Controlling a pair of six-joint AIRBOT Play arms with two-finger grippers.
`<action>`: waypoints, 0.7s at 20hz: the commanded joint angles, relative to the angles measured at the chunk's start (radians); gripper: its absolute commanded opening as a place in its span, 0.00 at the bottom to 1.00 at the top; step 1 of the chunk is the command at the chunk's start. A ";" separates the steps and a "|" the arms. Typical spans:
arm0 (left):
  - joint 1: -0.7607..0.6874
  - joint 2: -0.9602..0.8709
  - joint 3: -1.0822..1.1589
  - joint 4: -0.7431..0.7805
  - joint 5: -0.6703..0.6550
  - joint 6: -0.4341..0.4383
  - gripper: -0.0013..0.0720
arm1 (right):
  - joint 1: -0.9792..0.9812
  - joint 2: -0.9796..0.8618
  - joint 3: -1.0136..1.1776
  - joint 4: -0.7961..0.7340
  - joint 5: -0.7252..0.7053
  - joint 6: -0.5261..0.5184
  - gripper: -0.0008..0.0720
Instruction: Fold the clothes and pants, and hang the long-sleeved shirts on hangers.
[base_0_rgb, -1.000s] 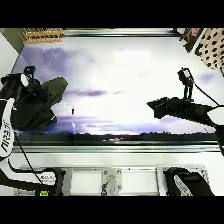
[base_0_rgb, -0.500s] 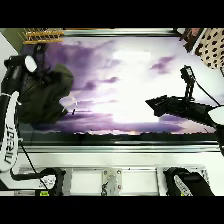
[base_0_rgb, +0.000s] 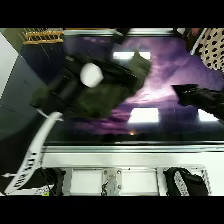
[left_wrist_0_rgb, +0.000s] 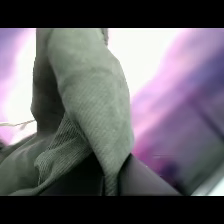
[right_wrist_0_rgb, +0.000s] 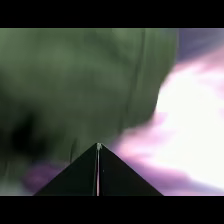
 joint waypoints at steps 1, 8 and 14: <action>-0.208 -0.109 0.012 -0.019 0.241 -0.056 0.03 | -0.240 0.055 0.006 -0.015 -0.011 0.013 0.08; -0.163 -0.285 0.282 -0.011 0.016 -0.103 0.96 | -0.373 0.065 0.006 -0.015 -0.009 0.013 0.08; 0.305 -0.045 -0.032 -0.018 -0.112 -0.156 0.96 | -0.371 0.064 0.006 -0.011 0.019 0.013 0.08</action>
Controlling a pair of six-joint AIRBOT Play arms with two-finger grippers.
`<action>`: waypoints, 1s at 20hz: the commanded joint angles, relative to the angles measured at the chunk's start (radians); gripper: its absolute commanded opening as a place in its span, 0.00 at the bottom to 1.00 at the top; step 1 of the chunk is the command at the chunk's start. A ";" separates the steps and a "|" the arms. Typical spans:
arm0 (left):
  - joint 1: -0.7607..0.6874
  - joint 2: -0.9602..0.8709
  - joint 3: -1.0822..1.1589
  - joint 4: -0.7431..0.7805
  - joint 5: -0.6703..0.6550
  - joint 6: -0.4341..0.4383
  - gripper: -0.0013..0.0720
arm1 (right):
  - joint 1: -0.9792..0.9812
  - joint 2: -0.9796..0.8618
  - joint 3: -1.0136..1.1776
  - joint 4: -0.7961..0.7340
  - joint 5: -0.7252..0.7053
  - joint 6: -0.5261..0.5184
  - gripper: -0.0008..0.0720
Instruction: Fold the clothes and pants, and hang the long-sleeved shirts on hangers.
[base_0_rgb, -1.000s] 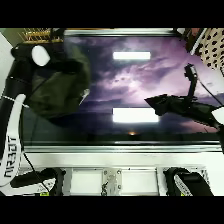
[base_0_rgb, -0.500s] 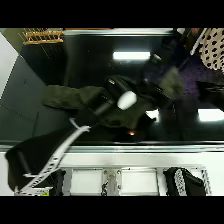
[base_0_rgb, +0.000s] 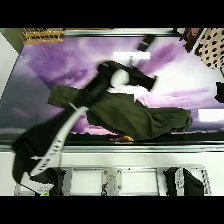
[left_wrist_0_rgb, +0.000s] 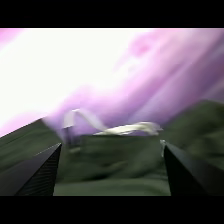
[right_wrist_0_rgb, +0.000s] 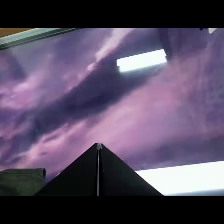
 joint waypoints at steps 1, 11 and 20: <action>0.285 0.150 -0.246 -0.005 -0.071 -0.041 0.96 | -0.005 0.001 0.000 0.004 0.036 0.000 0.08; 0.916 0.274 -0.895 -0.269 0.077 -0.066 0.96 | -0.005 -0.001 -0.004 0.003 0.055 0.000 0.08; 0.846 0.054 -0.851 -0.497 0.124 0.043 0.96 | -0.005 -0.002 -0.004 -0.176 0.058 0.155 0.08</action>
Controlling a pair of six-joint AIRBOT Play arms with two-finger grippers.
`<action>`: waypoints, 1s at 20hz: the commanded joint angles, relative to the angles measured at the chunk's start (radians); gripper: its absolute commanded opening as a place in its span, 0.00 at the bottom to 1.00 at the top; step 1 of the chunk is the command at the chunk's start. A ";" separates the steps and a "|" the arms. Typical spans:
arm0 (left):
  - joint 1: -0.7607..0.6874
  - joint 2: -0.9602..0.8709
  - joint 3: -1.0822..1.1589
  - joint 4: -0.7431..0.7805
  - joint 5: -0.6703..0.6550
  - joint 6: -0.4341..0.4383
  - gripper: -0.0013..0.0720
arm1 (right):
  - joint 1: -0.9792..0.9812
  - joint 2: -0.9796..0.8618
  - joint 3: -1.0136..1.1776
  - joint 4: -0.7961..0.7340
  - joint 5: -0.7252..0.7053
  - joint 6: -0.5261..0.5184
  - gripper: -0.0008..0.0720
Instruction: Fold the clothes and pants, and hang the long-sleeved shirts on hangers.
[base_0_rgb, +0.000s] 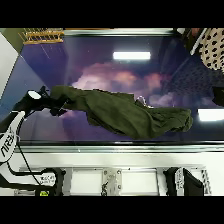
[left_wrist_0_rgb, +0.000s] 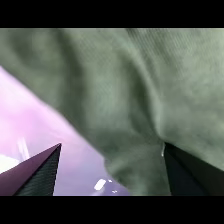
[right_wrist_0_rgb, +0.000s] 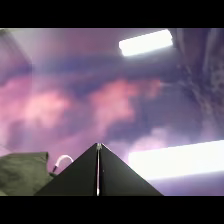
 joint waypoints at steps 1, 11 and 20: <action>-0.038 -0.069 0.061 -0.056 0.014 0.017 0.96 | 0.000 -0.003 0.000 -0.170 0.012 0.134 0.08; -0.060 -0.099 0.202 -0.053 0.045 0.087 0.03 | 0.009 -0.332 0.000 -0.412 0.287 0.463 0.98; -0.059 -0.099 0.203 -0.054 0.038 0.093 0.03 | 0.229 -0.532 0.001 -0.372 0.229 0.464 0.42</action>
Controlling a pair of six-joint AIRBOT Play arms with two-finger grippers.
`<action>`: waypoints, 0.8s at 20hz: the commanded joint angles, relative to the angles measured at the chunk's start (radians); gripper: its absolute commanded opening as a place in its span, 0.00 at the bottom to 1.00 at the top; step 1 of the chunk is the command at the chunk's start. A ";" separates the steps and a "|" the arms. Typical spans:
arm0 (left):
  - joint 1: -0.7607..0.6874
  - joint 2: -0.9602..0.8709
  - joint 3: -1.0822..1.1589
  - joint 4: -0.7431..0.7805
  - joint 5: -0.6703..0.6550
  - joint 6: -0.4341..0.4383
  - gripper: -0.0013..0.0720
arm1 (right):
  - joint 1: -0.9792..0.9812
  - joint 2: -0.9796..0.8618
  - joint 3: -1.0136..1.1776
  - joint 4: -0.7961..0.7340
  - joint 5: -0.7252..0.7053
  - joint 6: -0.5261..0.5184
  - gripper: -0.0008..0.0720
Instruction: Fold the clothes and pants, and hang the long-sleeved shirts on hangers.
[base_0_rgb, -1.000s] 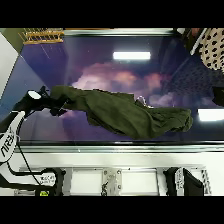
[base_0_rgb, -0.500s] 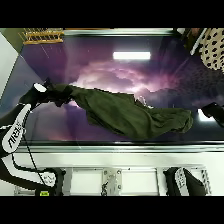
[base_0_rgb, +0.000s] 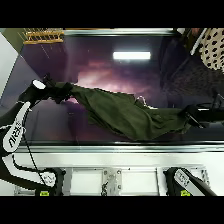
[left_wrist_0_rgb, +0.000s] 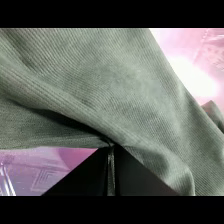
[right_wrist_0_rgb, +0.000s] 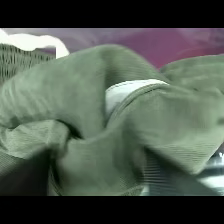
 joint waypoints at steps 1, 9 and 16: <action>0.011 0.006 0.002 -0.002 -0.005 0.006 0.03 | 0.068 -0.034 0.004 0.009 -0.059 0.004 0.10; 0.074 0.133 0.517 -0.008 0.024 0.147 0.03 | 0.073 -0.026 0.536 0.009 -0.171 0.004 0.08; 0.074 0.451 0.755 0.027 -0.074 0.191 0.03 | 0.073 0.179 0.813 0.006 -0.166 0.003 0.08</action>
